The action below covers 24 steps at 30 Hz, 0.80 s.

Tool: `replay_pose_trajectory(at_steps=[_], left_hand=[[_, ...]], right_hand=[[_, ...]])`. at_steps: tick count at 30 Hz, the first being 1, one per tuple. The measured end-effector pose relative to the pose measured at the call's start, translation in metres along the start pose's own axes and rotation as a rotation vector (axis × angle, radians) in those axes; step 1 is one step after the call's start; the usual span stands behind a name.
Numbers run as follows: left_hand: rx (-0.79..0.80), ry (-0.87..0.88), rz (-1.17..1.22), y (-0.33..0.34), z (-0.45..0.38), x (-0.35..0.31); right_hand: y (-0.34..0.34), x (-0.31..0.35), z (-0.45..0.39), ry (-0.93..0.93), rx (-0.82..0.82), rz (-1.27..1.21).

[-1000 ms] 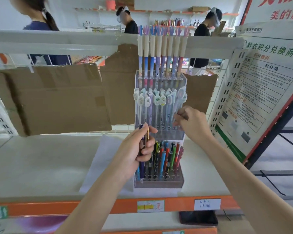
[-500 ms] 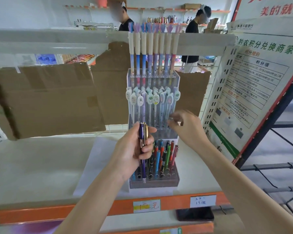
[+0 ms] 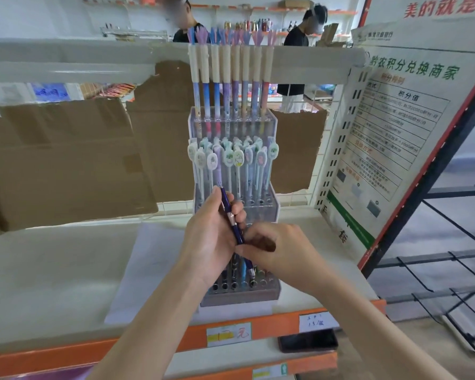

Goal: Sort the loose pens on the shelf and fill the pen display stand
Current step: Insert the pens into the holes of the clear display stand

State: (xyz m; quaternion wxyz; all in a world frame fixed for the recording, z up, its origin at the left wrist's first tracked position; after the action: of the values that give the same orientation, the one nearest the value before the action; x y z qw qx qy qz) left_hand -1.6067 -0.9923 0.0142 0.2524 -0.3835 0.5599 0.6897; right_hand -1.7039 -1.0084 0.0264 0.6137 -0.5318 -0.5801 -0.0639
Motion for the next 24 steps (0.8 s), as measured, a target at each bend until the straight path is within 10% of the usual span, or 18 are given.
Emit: replay_pose_trajectory(at_steps=[12, 24], left_hand=[[-0.166, 0.383, -0.829, -0.030, 0.013, -0.032], [-0.102, 0.408, -1.011, -0.055, 0.022, -0.023]], right_hand=[[-0.002, -0.007, -0.005, 0.031, 0.019, -0.053], [-0.017, -0.056, 0.024, 0.130, -0.184, -0.122]])
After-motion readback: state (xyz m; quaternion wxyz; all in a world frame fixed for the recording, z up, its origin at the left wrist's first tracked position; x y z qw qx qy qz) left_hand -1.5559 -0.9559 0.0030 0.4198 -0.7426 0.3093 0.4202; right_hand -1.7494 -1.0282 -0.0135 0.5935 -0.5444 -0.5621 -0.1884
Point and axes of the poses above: each hand's wrist, its own z-axis away from the middle knuckle, its own y-axis out of the palm, x = y × z, the point moved 7 cm from there along -z, towards the middle knuckle, and after that the axes turned 8 degrees about -z, right-handed, at the moved point
